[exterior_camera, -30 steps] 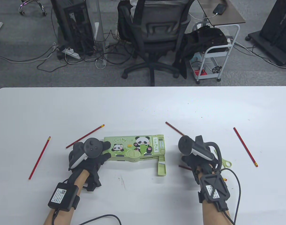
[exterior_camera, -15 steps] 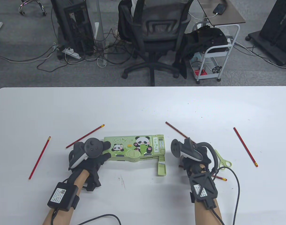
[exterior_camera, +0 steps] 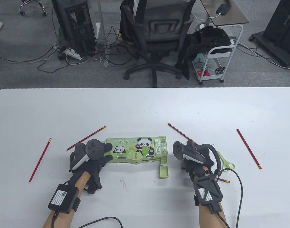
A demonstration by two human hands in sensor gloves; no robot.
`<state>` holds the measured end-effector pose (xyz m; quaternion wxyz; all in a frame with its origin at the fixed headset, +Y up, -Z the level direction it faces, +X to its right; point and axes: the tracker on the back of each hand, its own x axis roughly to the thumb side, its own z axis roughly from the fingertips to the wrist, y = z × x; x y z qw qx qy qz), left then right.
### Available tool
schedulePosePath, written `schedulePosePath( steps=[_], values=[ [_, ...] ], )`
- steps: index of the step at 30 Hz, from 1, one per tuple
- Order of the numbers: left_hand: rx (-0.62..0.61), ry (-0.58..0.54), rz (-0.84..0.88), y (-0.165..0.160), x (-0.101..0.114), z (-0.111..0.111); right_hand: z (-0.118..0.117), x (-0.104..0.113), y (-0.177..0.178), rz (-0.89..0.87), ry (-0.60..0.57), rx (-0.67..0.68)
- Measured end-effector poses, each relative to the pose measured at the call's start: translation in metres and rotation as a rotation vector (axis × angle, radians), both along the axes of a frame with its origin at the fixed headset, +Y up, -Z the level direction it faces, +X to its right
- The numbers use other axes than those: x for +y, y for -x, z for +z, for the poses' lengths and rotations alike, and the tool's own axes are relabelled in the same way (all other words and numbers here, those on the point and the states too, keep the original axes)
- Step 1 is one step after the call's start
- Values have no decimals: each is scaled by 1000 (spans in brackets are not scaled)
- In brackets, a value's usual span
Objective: Organize multifunction pencil case
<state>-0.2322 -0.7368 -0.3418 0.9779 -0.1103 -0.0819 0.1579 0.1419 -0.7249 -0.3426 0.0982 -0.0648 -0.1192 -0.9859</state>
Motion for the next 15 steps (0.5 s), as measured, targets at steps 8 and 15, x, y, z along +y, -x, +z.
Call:
schedulePosePath(
  steps=[8,15],
  values=[
    [-1,-3,-12,0,0,0,37,35,12,-233,-114,67],
    [-3,-4,-19,-1,0,0,64,38,51,-217,-141,187]
  ],
)
